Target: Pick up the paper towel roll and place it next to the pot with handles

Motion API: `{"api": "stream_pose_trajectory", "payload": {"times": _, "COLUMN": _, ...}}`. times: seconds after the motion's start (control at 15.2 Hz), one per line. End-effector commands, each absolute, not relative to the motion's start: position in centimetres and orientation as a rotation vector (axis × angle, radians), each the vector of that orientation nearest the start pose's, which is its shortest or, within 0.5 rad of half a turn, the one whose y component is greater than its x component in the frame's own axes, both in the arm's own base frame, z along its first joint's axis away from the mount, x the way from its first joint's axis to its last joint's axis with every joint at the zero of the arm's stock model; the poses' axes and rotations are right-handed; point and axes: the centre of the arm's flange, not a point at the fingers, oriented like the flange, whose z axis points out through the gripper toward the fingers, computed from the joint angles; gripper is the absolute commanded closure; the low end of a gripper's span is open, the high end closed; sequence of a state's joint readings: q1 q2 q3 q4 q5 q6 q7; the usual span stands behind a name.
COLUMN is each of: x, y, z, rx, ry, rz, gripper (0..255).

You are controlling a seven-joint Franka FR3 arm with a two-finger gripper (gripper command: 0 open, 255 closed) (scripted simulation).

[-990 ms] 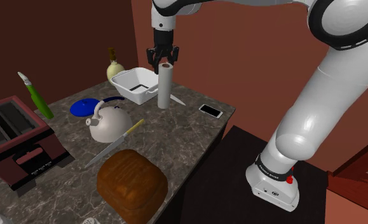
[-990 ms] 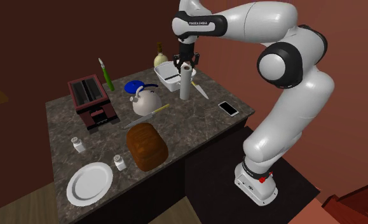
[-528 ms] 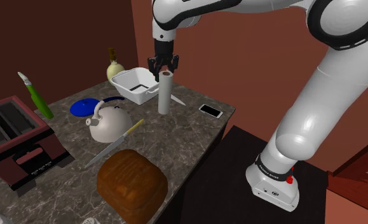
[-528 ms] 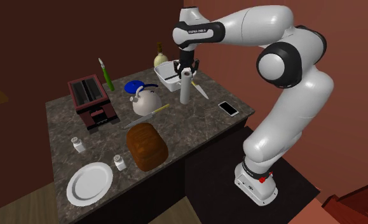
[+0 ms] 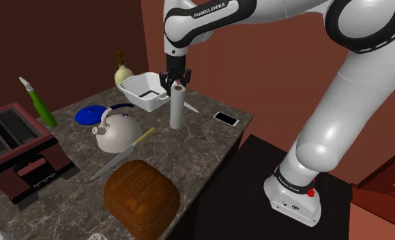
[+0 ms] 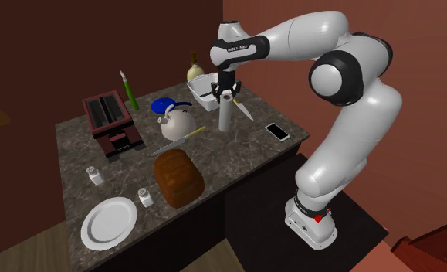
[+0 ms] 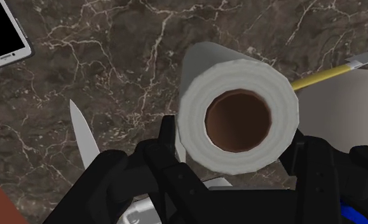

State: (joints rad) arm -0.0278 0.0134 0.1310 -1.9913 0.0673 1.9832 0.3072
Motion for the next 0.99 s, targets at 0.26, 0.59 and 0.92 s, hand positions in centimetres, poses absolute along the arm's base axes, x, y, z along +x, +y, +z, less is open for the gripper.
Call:
{"api": "stream_pose_trajectory", "payload": {"times": 0.26, "x": 55.2, "y": 6.2, "z": 42.0, "rx": -3.063, "ry": 0.356, "rz": 0.052, "gripper": 255}}
{"api": "stream_pose_trajectory", "payload": {"times": 0.59, "x": 55.2, "y": 6.2, "z": 41.6, "rx": -3.063, "ry": 0.356, "rz": 0.052, "gripper": 255}}
{"api": "stream_pose_trajectory", "payload": {"times": 0.92, "x": 55.2, "y": 6.2, "z": 41.6, "rx": -3.063, "ry": 0.356, "rz": 0.052, "gripper": 0}}
